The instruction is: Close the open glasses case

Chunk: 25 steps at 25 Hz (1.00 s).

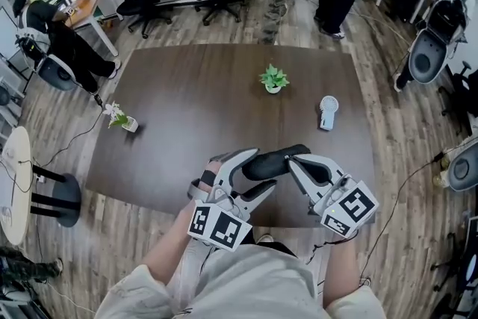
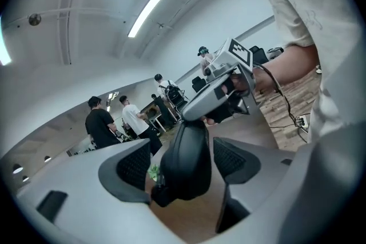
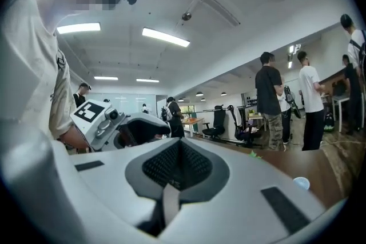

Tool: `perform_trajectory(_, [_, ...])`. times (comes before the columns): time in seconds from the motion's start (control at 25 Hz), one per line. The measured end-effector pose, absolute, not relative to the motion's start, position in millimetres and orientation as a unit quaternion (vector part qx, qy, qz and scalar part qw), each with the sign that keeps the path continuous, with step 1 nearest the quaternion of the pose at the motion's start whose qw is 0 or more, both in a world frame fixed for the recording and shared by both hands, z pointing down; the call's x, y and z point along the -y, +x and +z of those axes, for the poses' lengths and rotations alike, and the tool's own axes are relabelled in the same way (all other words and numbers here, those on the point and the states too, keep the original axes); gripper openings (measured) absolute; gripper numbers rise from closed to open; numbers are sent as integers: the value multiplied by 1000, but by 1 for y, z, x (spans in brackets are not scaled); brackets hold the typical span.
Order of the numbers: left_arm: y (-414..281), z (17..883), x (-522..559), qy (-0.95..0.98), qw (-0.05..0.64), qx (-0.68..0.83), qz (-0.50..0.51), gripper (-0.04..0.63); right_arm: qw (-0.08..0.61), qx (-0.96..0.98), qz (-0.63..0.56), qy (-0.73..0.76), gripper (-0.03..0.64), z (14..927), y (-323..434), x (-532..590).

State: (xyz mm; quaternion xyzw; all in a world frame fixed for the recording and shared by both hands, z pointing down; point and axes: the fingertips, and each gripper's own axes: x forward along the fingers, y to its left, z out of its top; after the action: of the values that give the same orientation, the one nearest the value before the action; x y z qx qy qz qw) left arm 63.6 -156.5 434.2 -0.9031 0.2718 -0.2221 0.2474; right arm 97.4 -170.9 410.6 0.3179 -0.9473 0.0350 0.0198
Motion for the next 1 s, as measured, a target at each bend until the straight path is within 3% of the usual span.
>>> perform_trajectory(0.28, [79, 460, 169, -889, 238, -264, -289, 425, 54, 941, 19, 332, 2, 417, 91, 168])
perform_trajectory(0.44, [89, 477, 175, -884, 222, -259, -318, 430, 71, 942, 1, 328, 2, 415, 76, 159])
perform_trajectory(0.76, [89, 480, 179, -886, 222, -269, -307, 309, 91, 942, -18, 322, 2, 411, 71, 150])
perform_trajectory(1.0, [81, 486, 178, -873, 252, -262, -326, 275, 138, 939, -45, 313, 2, 414, 75, 149])
